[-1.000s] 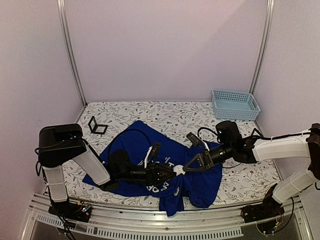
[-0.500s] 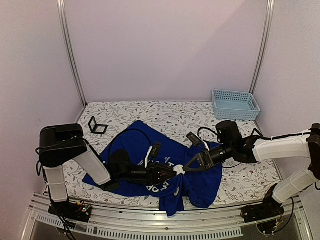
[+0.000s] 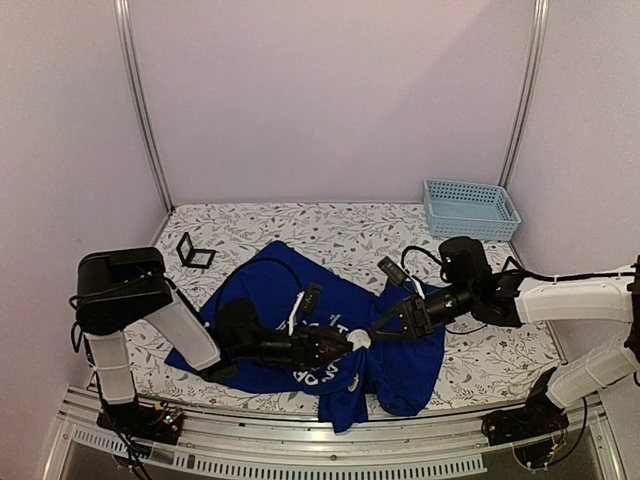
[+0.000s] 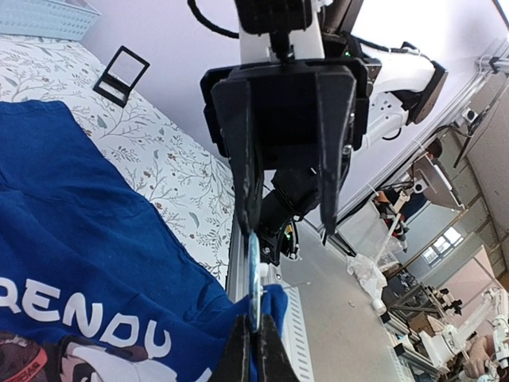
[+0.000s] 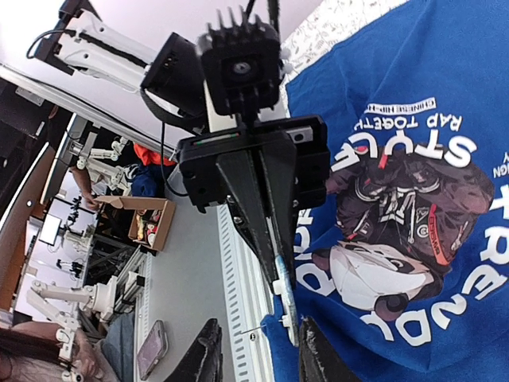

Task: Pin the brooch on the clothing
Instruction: Pin the brooch onto the flattened clothing.

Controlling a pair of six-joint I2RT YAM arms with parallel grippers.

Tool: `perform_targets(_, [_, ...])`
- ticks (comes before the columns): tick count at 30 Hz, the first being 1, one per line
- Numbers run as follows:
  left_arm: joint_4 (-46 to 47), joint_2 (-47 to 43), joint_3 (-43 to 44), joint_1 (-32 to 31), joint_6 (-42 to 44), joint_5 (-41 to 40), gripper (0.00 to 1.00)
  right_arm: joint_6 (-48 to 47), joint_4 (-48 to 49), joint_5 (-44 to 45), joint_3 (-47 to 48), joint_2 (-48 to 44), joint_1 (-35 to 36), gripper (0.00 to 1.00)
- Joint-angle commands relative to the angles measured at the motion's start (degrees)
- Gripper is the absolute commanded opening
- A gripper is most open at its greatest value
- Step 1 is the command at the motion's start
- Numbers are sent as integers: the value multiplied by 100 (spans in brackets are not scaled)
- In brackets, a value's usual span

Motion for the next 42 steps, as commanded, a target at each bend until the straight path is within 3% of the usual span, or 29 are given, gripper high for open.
perform_targets(1, [390, -403, -45, -16, 180, 143, 0, -851, 64, 419, -69, -608, 18, 37])
perform_targets(11, [-99, -620, 134, -110, 567, 347, 0, -2373, 3081, 1020, -2002, -1164, 323, 50])
perform_targets(20, [-437, -643, 328, -162, 779, 420, 0, -2840, 3402, 128, -1733, -328, 466, 48])
perform_targets(33, [-1295, -826, 582, -343, 1365, 406, 0, -2756, 3483, -24, -1453, -64, 525, 24])
perform_targets(42, [-1269, -846, 605, -375, 1363, 434, 0, -2844, 3394, 116, -1438, -94, 616, 22])
